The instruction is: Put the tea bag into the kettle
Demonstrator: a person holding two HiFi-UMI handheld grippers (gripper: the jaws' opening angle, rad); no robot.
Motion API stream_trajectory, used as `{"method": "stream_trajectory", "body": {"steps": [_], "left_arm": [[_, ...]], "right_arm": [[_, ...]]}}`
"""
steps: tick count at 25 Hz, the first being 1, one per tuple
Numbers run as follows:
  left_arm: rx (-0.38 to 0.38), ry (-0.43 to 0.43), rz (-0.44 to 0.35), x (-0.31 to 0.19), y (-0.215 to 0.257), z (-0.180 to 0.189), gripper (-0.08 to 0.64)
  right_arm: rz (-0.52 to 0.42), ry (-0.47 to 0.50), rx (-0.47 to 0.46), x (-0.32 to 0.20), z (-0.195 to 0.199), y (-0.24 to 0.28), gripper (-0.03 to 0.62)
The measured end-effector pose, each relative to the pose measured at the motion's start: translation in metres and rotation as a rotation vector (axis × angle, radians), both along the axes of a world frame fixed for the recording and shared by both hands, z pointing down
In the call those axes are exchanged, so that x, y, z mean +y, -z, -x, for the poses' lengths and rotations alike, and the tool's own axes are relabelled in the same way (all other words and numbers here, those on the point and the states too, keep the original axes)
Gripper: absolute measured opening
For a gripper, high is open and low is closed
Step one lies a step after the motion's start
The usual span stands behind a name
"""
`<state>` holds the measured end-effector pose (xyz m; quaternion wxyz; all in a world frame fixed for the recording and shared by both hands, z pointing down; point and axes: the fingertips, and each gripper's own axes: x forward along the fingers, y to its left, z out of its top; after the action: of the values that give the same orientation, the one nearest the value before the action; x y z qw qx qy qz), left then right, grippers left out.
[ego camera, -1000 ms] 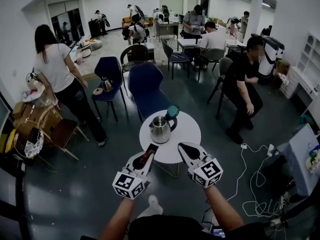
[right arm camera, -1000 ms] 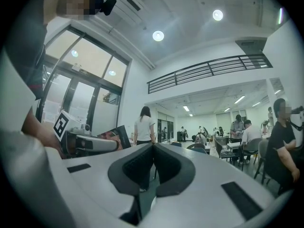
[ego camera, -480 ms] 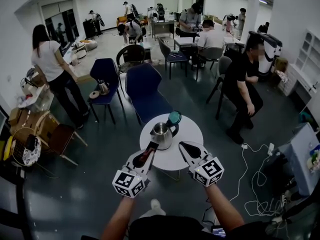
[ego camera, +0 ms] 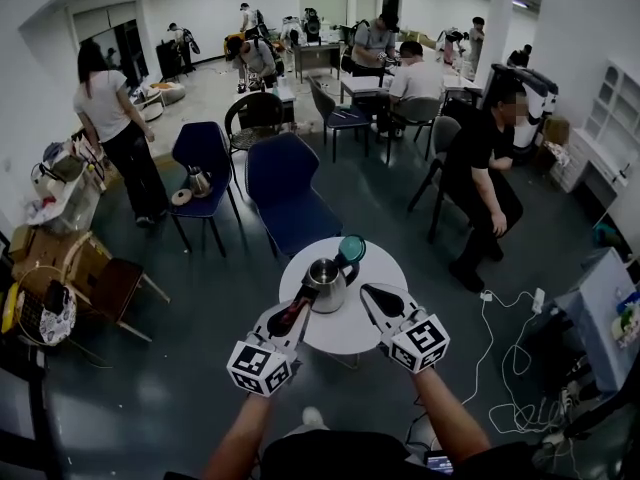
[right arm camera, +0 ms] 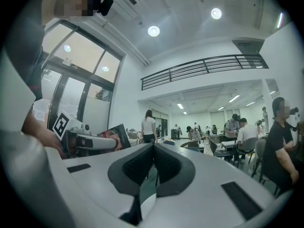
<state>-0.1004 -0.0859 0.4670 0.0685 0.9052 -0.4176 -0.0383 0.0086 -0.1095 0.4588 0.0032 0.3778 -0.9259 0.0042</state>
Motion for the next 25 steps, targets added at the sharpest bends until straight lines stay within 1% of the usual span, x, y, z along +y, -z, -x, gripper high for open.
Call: {"method": "stream_trajectory", "body": {"steps": [12, 16, 19, 25], "left_arm": [[0.009, -0.013, 0.029, -0.044, -0.013, 0.046, 0.032], [0.015, -0.032, 0.036, -0.047, -0.014, 0.059, 0.032], [0.017, -0.027, 0.039, -0.049, -0.017, 0.071, 0.032], [0.021, -0.017, 0.057, -0.048, -0.024, 0.088, 0.032]], "right_arm": [[0.021, -0.013, 0.016, -0.049, 0.043, -0.009, 0.017], [0.033, -0.028, 0.028, -0.052, 0.054, -0.012, 0.015], [0.043, -0.033, 0.033, -0.057, 0.061, -0.015, 0.015], [0.036, -0.012, 0.013, -0.058, 0.077, -0.013, 0.015]]}}
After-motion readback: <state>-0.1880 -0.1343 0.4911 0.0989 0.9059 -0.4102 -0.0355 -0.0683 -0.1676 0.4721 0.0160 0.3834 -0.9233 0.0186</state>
